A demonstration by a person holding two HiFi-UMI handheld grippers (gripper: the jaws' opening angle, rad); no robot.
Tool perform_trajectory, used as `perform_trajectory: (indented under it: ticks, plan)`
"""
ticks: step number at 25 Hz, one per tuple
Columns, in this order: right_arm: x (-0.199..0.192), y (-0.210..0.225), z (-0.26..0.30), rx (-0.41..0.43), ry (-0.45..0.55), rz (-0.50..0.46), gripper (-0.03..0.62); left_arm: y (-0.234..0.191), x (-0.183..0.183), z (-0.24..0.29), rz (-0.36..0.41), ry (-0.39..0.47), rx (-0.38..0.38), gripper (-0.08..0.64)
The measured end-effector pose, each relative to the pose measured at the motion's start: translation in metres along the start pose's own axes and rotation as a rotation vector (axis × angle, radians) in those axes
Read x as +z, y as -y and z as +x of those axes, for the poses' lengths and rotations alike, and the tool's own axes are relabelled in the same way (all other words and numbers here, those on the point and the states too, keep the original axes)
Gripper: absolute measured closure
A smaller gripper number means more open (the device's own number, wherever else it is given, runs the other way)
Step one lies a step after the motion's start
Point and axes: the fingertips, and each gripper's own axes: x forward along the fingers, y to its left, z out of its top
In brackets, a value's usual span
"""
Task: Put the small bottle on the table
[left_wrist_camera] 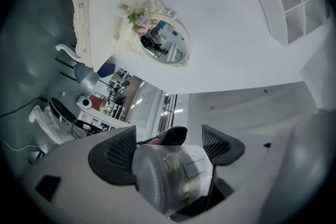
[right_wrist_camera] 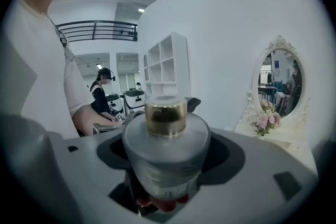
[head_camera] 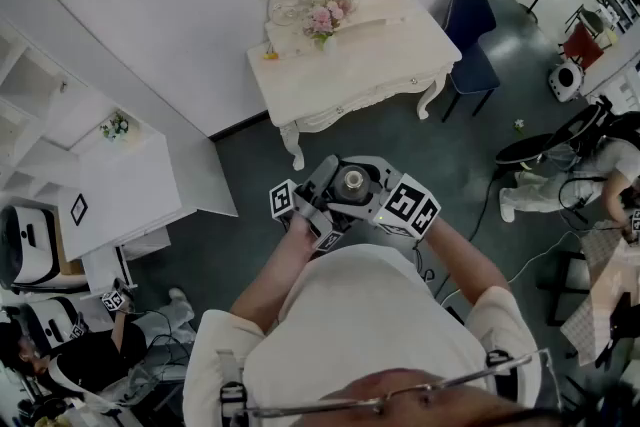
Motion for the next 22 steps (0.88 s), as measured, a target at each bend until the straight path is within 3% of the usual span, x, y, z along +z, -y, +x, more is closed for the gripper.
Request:
perform_trajectory:
  ticks: [22]
  plan:
    - [-0.001,-0.017,0.030,-0.052,-0.017,0.044,0.244,0.009,0.008,-0.031,-0.057,-0.034,0.022,0.175]
